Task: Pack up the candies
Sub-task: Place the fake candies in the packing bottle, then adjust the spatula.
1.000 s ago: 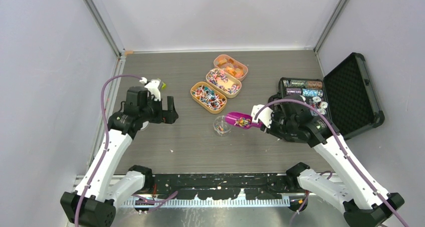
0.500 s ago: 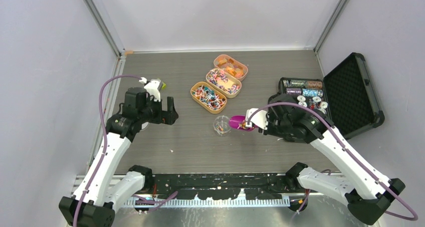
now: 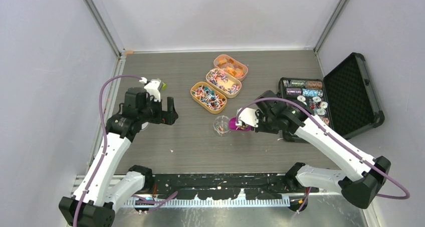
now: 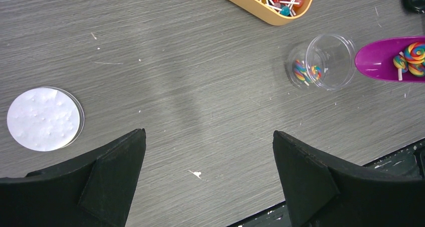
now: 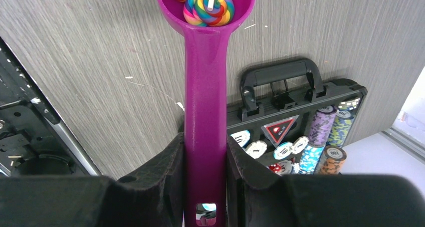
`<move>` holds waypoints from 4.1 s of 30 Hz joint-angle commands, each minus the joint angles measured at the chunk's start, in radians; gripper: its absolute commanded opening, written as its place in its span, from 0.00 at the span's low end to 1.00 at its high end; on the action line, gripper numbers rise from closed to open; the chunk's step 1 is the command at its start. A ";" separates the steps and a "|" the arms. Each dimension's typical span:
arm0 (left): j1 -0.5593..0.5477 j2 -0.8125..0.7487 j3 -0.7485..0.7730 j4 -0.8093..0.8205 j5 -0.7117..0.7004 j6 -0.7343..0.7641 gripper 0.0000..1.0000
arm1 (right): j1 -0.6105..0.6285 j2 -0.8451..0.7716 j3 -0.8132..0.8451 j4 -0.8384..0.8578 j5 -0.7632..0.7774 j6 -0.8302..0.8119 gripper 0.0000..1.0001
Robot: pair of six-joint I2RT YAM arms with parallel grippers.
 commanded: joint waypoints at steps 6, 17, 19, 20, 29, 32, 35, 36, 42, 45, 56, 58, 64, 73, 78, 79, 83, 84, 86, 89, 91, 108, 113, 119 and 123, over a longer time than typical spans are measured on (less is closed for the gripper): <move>-0.005 -0.030 0.007 0.030 -0.010 0.004 1.00 | 0.078 0.081 0.126 -0.031 0.122 -0.007 0.00; -0.005 -0.041 0.015 0.012 -0.048 0.000 1.00 | 0.158 0.229 0.201 -0.084 0.295 0.014 0.00; -0.005 -0.045 0.015 0.011 -0.056 0.000 1.00 | 0.168 0.246 0.207 -0.088 0.315 0.014 0.00; -0.005 -0.045 0.014 0.009 -0.061 0.000 1.00 | 0.173 0.251 0.213 -0.090 0.321 0.015 0.00; -0.005 -0.048 0.015 0.007 -0.090 -0.003 1.00 | 0.238 0.288 0.262 -0.113 0.401 0.008 0.00; -0.005 -0.048 0.015 0.005 -0.093 -0.003 1.00 | 0.258 0.298 0.279 -0.123 0.426 0.006 0.00; -0.005 -0.049 0.015 0.004 -0.094 -0.003 1.00 | 0.285 0.314 0.303 -0.140 0.452 0.006 0.00; -0.006 -0.049 0.014 0.004 -0.093 -0.002 1.00 | 0.293 0.321 0.310 -0.147 0.462 0.006 0.00; -0.005 -0.057 0.013 0.004 -0.095 0.000 1.00 | 0.331 0.359 0.342 -0.195 0.523 0.008 0.00; -0.006 -0.057 0.013 0.005 -0.095 0.000 1.00 | 0.337 0.371 0.341 -0.224 0.551 0.011 0.00; -0.005 -0.054 0.013 0.003 -0.105 0.000 1.00 | 0.372 0.369 0.354 -0.254 0.601 0.013 0.01; -0.005 -0.053 0.013 0.002 -0.109 -0.002 1.00 | 0.373 0.369 0.361 -0.258 0.609 0.015 0.00; -0.005 -0.046 0.015 -0.005 -0.130 -0.008 1.00 | 0.372 0.412 0.461 -0.291 0.628 0.173 0.01; -0.005 -0.067 -0.004 0.015 -0.110 -0.024 1.00 | 0.364 0.447 0.565 -0.222 0.460 0.351 0.00; -0.005 -0.024 0.002 0.058 -0.016 -0.076 0.95 | 0.357 0.502 0.620 -0.209 0.319 0.439 0.01; -0.004 -0.007 0.017 0.058 0.010 -0.091 0.93 | 0.357 0.508 0.627 -0.204 0.285 0.453 0.01; -0.003 0.055 0.079 0.097 0.136 -0.157 0.83 | 0.356 0.494 0.608 -0.129 0.204 0.489 0.00; -0.003 0.068 0.089 0.113 0.160 -0.177 0.81 | 0.357 0.481 0.593 -0.097 0.199 0.493 0.01; -0.003 0.099 0.103 0.142 0.186 -0.213 0.75 | 0.357 0.447 0.563 -0.035 0.178 0.496 0.00; -0.003 0.150 0.108 0.183 0.215 -0.240 0.70 | 0.355 0.401 0.543 0.038 0.137 0.513 0.01; -0.003 0.196 0.112 0.205 0.245 -0.259 0.67 | 0.354 0.368 0.533 0.085 0.096 0.521 0.00; -0.005 0.415 0.184 0.267 0.314 -0.317 0.55 | 0.262 0.317 0.535 0.268 -0.035 0.620 0.01; -0.005 0.410 0.261 0.152 0.101 -0.225 0.81 | 0.100 0.400 0.623 0.143 -0.084 0.671 0.00; -0.003 0.413 0.273 0.135 0.005 -0.187 0.99 | 0.012 0.541 0.746 -0.025 -0.051 0.668 0.01; -0.003 0.403 0.258 0.109 -0.001 -0.171 1.00 | 0.000 0.692 0.904 -0.191 -0.012 0.665 0.01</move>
